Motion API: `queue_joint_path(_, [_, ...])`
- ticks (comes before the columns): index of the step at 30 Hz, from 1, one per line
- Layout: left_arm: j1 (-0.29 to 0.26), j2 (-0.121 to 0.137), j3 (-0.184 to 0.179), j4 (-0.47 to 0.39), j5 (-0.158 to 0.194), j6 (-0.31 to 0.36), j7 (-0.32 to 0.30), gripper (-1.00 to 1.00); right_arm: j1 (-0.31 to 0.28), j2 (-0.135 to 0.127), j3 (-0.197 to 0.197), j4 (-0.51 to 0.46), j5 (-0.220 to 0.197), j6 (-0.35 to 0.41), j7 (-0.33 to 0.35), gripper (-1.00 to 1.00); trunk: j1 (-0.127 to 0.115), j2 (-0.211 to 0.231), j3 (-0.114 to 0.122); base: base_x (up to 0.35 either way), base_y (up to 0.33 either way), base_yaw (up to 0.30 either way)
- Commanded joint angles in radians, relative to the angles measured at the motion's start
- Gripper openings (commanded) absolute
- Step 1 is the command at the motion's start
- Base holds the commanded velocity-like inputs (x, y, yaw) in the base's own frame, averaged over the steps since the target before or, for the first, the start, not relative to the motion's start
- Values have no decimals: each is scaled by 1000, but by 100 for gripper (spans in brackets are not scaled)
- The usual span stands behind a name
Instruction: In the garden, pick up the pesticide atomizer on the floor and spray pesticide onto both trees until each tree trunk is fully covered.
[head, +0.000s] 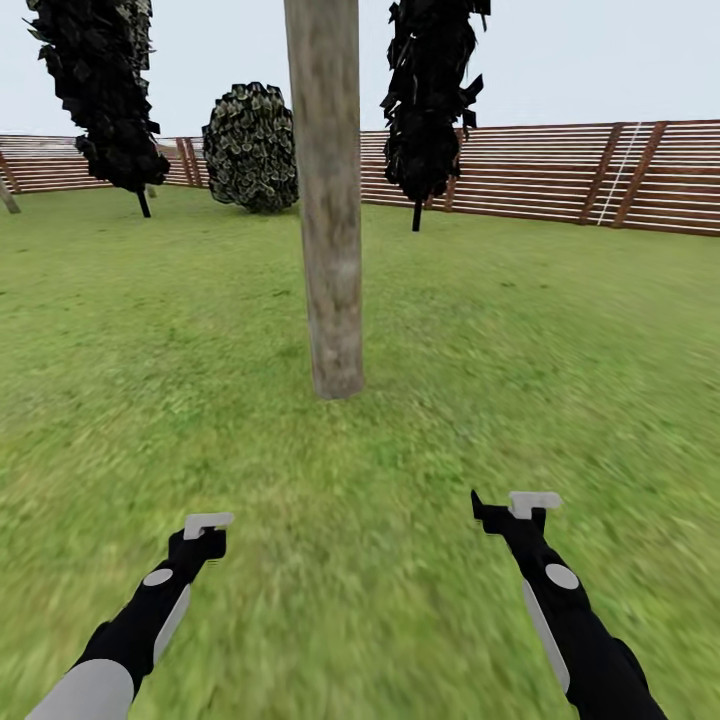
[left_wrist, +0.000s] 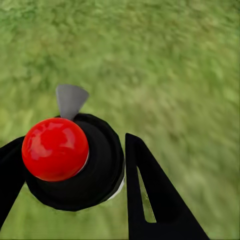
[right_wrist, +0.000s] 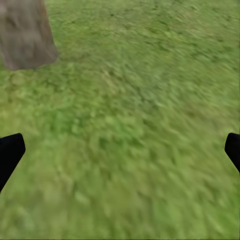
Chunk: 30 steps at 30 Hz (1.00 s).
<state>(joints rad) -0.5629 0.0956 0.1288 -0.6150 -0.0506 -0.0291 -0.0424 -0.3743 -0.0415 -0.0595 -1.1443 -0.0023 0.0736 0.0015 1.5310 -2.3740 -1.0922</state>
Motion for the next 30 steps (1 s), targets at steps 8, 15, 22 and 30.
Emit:
queue_joint_path(8, [0, 0, 0, 0, 0, 0, 0, -100, 0, 0, 0, 0, 0, 0, 0, 100, 0, 0, 0, 339, 0, 0])
queue_joint_path(15, [0, 0, 0, 0, 0, 0, 1, -100, 0, 0, 1, 1, 0, 0, 0, 100, 0, 0, 0, 339, 69, 0])
queue_joint_path(22, [0, 0, 0, 0, 0, 0, 1, -100, 0, 0, 0, 0, 0, 0, 0, 100, 0, 0, 0, 339, 99, 7])
queue_joint_path(30, [0, 0, 0, 0, -1, 0, 1, -100, 0, 0, 0, 0, 1, 0, 0, 100, 0, 0, 0, 339, 35, 212])
